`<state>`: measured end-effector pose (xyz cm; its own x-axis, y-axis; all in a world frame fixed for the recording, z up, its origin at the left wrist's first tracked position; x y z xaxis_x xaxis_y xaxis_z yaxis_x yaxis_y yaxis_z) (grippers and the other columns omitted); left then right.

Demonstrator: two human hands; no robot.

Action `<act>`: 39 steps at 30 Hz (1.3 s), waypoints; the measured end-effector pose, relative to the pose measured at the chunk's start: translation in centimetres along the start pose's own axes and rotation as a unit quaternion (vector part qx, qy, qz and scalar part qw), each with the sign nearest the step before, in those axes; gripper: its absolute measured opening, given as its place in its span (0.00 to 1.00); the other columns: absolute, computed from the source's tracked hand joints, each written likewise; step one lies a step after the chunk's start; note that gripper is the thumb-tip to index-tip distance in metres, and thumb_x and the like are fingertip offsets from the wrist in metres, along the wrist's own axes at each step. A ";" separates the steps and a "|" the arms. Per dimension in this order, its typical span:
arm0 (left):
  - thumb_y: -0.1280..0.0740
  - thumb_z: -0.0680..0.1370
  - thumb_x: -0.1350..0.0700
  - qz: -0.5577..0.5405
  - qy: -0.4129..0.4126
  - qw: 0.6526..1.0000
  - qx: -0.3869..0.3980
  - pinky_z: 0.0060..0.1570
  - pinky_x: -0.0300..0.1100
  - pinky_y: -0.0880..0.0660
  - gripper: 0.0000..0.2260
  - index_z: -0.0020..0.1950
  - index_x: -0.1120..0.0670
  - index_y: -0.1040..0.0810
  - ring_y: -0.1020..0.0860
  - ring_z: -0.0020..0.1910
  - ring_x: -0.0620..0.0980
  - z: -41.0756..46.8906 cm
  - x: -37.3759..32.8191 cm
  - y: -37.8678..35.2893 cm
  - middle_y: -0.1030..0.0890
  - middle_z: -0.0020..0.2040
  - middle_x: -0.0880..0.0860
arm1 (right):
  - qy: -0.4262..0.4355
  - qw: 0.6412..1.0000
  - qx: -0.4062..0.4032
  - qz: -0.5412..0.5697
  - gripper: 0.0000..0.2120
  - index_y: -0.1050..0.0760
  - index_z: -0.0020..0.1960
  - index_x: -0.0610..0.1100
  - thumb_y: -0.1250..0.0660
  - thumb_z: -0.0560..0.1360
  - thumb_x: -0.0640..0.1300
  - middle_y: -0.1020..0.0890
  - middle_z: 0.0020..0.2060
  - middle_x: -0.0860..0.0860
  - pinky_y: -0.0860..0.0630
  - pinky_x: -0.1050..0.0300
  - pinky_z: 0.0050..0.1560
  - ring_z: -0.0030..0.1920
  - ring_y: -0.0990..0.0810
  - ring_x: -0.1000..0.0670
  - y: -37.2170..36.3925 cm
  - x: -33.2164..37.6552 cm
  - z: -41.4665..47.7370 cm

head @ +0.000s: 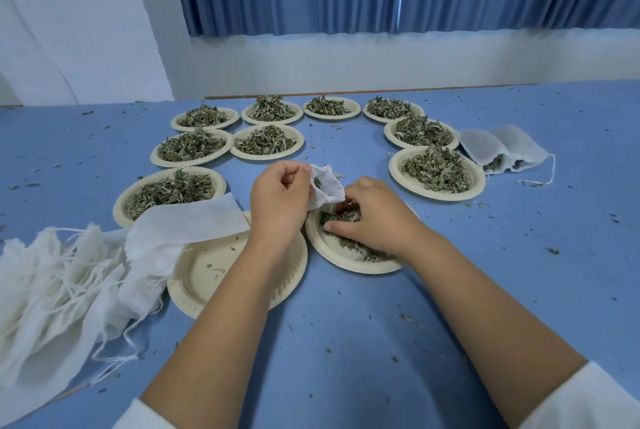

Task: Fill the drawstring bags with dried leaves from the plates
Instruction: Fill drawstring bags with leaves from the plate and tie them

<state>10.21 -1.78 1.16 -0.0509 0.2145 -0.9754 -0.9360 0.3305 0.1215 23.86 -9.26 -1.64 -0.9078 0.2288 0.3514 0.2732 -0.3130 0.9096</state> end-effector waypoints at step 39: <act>0.33 0.79 0.58 -0.005 -0.008 1.000 0.017 0.51 0.57 0.20 0.06 0.44 0.50 0.18 0.17 0.44 0.56 -0.6 -0.2 -0.9 0.16 0.38 0.53 | -0.028 0.883 -0.193 0.426 0.06 0.18 0.45 0.49 0.25 0.71 0.39 0.17 0.34 0.57 0.22 0.60 0.40 0.34 0.23 0.57 3.0 2.6 -0.7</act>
<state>10.90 -2.65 1.10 -0.0355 0.2250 -0.9737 -0.9240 0.3638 0.1177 22.06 -10.25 1.83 -0.4039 -0.1998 0.8927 0.7120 -0.6814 0.1697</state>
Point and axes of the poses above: each hand's wrist, its own z-axis towards the middle knuckle, its own y-axis out of the back of the hand, x = y × z, the point moved 1 cm from there along z, towards the middle knuckle
